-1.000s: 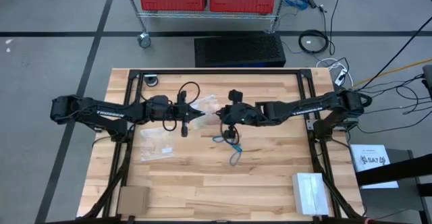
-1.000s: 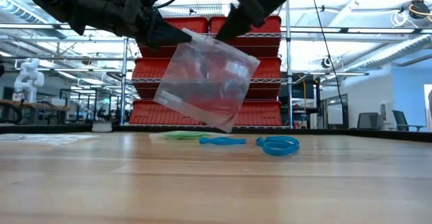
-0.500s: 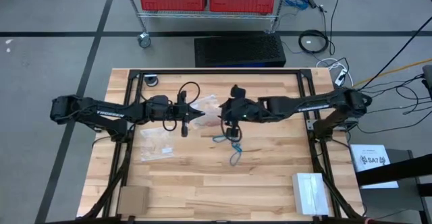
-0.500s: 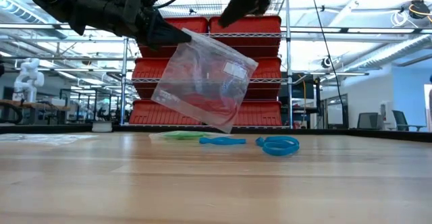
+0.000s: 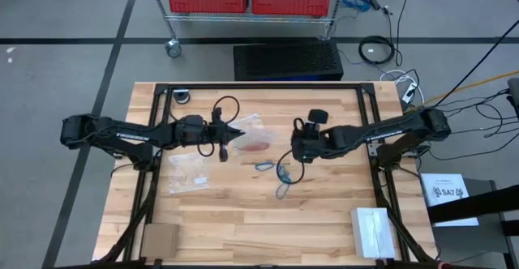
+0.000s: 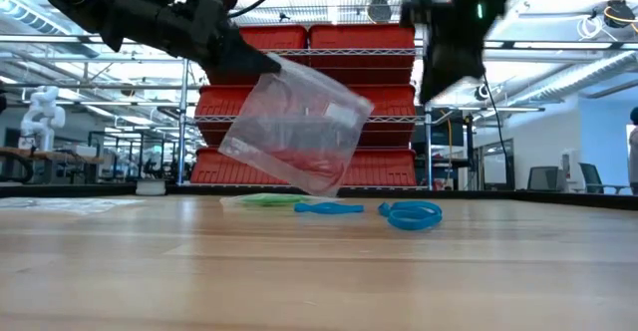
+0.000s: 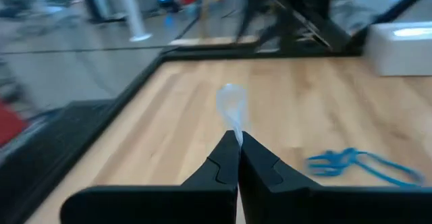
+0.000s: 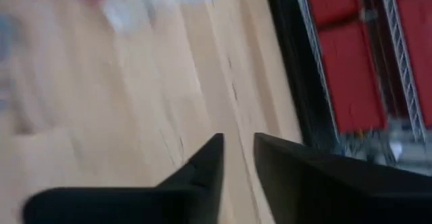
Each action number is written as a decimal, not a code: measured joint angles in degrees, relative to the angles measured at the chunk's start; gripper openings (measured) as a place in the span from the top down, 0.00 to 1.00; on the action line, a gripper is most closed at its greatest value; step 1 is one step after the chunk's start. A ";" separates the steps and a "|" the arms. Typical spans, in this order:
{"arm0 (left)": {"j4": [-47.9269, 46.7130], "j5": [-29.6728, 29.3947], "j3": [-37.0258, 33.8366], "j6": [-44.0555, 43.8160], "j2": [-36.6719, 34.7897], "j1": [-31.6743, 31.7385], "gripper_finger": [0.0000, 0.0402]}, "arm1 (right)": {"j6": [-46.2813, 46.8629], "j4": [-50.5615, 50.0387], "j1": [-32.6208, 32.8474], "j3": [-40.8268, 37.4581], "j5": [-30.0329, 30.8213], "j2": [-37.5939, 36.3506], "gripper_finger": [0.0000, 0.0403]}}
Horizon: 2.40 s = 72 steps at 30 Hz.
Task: Sort rubber bands
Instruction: Close the bottom right transparent zip bag
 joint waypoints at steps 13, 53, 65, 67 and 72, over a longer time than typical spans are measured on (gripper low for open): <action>-12.50 -17.35 10.93 4.64 6.71 0.55 1.00 | 6.85 18.27 -5.78 -19.43 -0.43 -14.69 1.00; -35.99 -33.89 40.58 22.23 23.17 -0.38 1.00 | 17.55 22.77 -6.89 -20.76 -13.40 -21.66 0.88; -36.67 -28.57 40.25 17.78 32.12 -4.70 1.00 | 17.33 22.87 -6.89 -20.76 -13.48 -21.66 0.88; -36.43 -25.41 40.24 15.15 34.04 -4.99 0.98 | 17.63 22.73 -6.89 -20.76 -13.78 -21.66 0.88; -34.53 -17.71 40.23 10.58 37.87 -4.87 0.88 | 20.75 22.64 -6.89 -20.76 -19.27 -21.61 0.88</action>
